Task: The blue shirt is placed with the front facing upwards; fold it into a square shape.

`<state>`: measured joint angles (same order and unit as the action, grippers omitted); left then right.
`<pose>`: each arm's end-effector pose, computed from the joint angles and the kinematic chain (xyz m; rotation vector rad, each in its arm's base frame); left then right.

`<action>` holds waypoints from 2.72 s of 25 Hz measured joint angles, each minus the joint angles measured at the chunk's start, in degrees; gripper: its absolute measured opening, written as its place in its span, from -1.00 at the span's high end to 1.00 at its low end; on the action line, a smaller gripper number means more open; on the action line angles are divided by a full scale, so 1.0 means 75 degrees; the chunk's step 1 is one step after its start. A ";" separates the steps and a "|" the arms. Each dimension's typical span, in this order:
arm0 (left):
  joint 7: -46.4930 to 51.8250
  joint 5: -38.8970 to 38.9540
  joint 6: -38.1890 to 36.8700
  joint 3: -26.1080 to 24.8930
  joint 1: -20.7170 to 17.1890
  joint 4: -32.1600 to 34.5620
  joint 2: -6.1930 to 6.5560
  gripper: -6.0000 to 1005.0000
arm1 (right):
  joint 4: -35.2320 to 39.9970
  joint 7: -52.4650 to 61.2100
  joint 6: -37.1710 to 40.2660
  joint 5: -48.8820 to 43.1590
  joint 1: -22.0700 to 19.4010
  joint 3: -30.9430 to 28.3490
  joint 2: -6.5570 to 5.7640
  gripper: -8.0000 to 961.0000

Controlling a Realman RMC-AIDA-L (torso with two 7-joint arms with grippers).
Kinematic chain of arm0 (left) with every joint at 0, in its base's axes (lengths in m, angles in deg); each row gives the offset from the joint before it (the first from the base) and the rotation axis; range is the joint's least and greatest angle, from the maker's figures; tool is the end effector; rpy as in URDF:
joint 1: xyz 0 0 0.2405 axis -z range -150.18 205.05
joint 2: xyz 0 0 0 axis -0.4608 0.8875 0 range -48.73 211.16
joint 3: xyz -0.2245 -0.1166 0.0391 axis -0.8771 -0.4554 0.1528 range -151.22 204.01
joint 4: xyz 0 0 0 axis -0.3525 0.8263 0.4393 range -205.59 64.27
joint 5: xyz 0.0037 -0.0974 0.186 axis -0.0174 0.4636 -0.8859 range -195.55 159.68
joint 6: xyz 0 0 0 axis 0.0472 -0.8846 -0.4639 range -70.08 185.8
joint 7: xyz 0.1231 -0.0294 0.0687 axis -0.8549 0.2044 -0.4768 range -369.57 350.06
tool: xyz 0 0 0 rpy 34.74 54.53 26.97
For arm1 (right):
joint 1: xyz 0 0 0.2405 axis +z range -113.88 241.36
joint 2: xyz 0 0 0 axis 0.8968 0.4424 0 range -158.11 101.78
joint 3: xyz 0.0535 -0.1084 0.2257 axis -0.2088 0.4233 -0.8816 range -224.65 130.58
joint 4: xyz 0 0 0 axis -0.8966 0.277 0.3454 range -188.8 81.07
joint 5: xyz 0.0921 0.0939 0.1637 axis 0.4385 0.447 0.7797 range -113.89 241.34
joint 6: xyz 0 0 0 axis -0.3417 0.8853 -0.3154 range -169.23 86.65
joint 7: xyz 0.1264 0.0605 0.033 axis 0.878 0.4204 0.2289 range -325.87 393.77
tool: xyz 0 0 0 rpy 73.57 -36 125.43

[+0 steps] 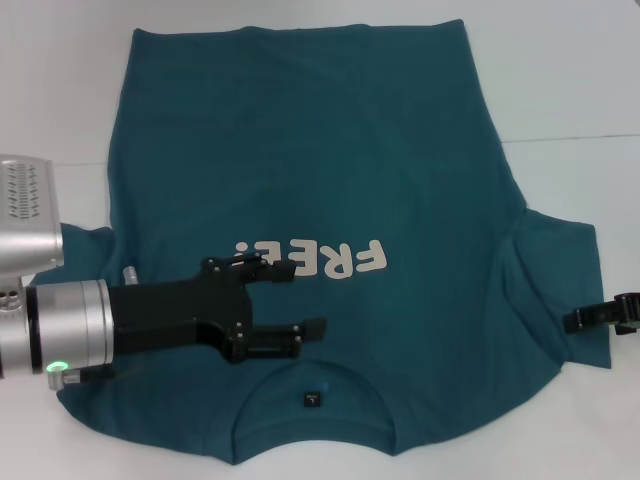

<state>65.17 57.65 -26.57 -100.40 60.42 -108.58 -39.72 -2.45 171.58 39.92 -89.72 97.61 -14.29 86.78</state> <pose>-0.2145 0.3428 -0.0324 -2.8128 -0.3801 -0.7507 0.3340 0.3551 0.0761 -2.0591 1.6550 -0.0074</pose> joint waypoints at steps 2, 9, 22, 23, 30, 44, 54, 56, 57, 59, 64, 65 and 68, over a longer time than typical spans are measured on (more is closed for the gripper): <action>-0.0005 0.0000 0.0025 0.0021 0.0006 0.0034 0.0004 -0.69 | -0.0016 0.0000 -0.0011 -0.0001 0.0002 0.0000 0.0000 -0.96; -0.0014 0.0000 0.0034 0.0035 0.0038 0.0064 0.0012 -0.69 | -0.0091 0.0000 -0.0055 0.0025 0.0001 -0.0001 0.0006 -0.96; -0.0030 0.0000 0.0031 0.0043 0.0056 0.0063 0.0012 -0.69 | -0.0095 -0.0007 -0.0076 0.0030 -0.0068 -0.0007 -0.0024 -0.96; -0.0030 0.0000 0.0031 0.0043 0.0057 0.0064 0.0012 -0.69 | -0.0119 -0.0017 -0.0110 0.0032 -0.0071 -0.0006 -0.0015 -0.96; -0.0030 0.0000 0.0031 0.0043 0.0068 0.0063 0.0013 -0.69 | -0.0415 -0.0109 -0.0303 0.0058 -0.0014 -0.0027 -0.0013 -0.96; -0.0029 0.0000 0.0030 0.0043 0.0068 0.0063 0.0035 -0.69 | -0.0815 -0.0329 -0.0691 0.0507 0.0044 -0.0018 0.0001 -0.96; -0.0063 0.0000 0.0077 0.0043 0.0065 0.0063 0.0036 -0.69 | -0.0986 -0.0429 -0.0894 0.0680 0.0154 -0.0015 0.0020 -0.96; -0.0070 0.0000 0.0083 0.0043 0.0055 0.0063 0.0036 -0.69 | -0.1082 -0.0475 -0.0930 0.0743 0.0193 -0.0014 0.0013 -0.96; -0.0071 0.0000 0.0085 0.0043 0.0051 0.0063 0.0036 -0.69 | -0.1133 -0.0496 -0.0960 0.0767 0.0217 -0.0014 0.0005 -0.96; -0.0072 0.0000 0.0087 0.0043 0.0042 0.0063 0.0036 -0.69 | -0.1191 -0.0508 -0.1001 0.0779 0.0262 -0.0014 -0.0001 -0.96; -0.0082 0.0000 0.0097 0.0043 0.0033 0.0063 0.0036 -0.69 | -0.1220 -0.0538 -0.1063 0.0785 0.0378 -0.0018 0.0018 -0.96; -0.0083 0.0000 0.0099 0.0043 0.0033 0.0063 0.0036 -0.69 | -0.1223 -0.0554 -0.1070 0.0785 0.0392 -0.0018 0.0020 -0.96; -0.0092 0.0000 0.0103 0.0043 0.0025 0.0063 0.0028 -0.69 | -0.1226 -0.0569 -0.1111 0.0769 0.0399 -0.0018 0.0016 -0.96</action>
<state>64.48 57.65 -25.80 -100.08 60.60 -108.10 -39.51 -11.65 167.32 31.59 -83.96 100.60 -14.43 86.90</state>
